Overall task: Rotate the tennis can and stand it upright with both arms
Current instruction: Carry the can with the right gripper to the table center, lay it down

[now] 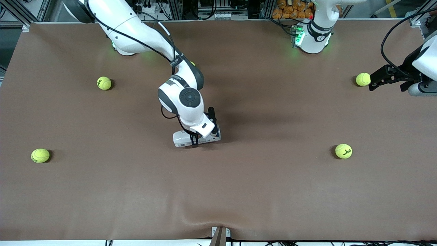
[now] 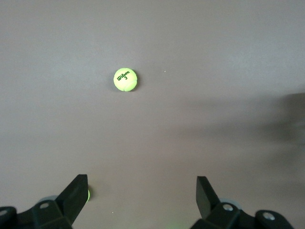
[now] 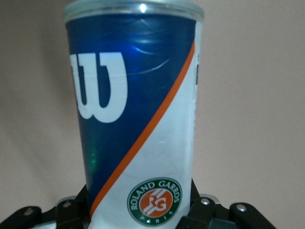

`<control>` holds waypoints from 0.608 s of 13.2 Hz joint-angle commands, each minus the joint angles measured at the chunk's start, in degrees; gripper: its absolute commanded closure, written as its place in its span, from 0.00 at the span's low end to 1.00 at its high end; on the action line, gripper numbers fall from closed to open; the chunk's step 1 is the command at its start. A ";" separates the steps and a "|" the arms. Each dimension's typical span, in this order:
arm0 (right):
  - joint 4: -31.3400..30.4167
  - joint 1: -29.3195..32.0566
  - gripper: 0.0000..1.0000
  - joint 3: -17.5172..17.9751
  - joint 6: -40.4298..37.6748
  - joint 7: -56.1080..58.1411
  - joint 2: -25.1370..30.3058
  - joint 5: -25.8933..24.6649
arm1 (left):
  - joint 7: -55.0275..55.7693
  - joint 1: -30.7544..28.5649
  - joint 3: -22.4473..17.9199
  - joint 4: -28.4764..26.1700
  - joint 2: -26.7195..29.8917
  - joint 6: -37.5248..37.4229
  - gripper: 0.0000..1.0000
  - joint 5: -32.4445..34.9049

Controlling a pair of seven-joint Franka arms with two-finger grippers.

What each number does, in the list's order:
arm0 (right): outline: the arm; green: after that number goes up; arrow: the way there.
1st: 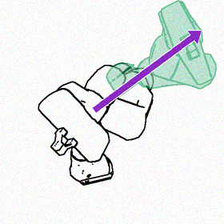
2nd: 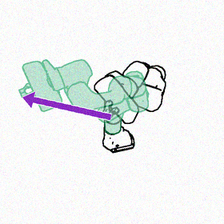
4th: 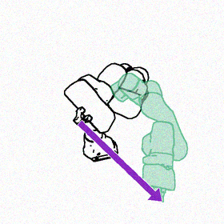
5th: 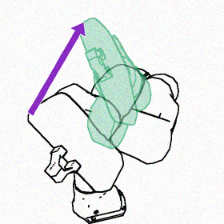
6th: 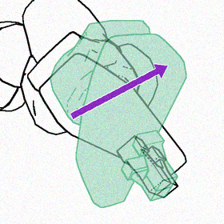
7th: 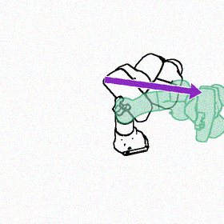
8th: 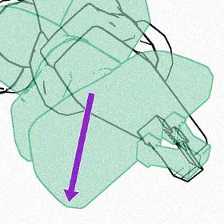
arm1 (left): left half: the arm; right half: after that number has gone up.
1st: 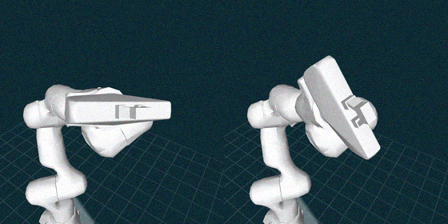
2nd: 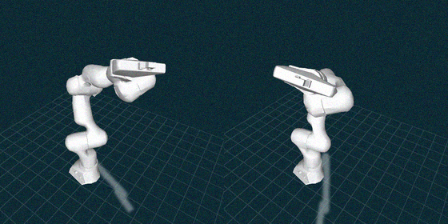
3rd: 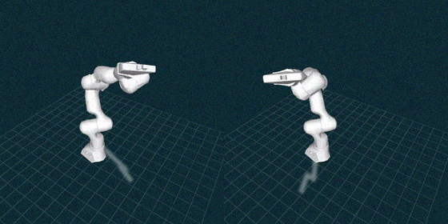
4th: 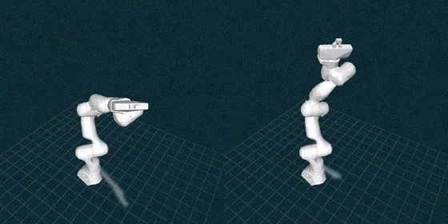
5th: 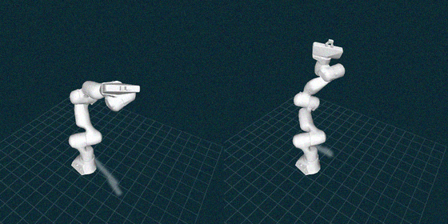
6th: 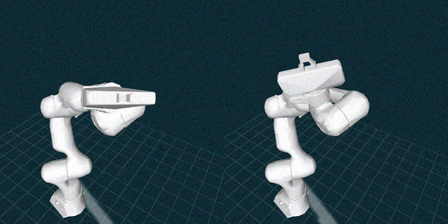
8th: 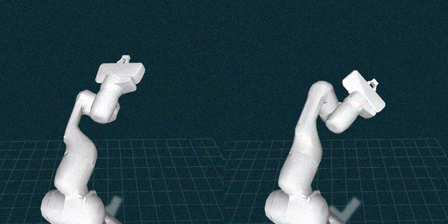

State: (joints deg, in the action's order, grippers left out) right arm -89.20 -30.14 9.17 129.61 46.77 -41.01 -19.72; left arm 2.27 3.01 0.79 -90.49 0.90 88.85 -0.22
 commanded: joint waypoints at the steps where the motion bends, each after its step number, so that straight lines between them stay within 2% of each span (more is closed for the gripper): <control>1: 1.74 -0.89 0.25 0.41 0.20 -5.46 -2.57 -4.62 | -0.78 -0.37 0.17 0.75 -0.46 0.01 0.00 -0.83; 3: 2.10 -0.89 0.25 0.41 2.56 -5.47 -3.89 -4.89 | -1.04 -0.37 0.09 0.67 -0.54 0.01 0.00 -0.83; 4: 2.10 -0.89 0.19 0.41 3.01 -5.47 -4.07 -4.89 | -1.13 -0.37 0.09 0.67 -0.54 0.01 0.00 -0.83; 5: 2.10 -0.89 0.00 0.41 2.93 -5.47 -3.99 -4.81 | -1.04 -0.46 0.09 0.67 -0.54 0.01 0.00 -0.83; 8: 2.19 -0.27 0.00 0.59 2.75 -5.20 -3.11 -4.37 | -1.13 -0.55 0.09 0.67 -0.54 0.01 0.00 -0.83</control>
State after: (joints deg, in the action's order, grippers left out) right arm -87.92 -31.03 9.15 132.62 42.55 -44.20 -22.61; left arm 2.21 2.99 0.77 -90.49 0.68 88.84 -0.22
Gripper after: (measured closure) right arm 0.000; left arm 0.000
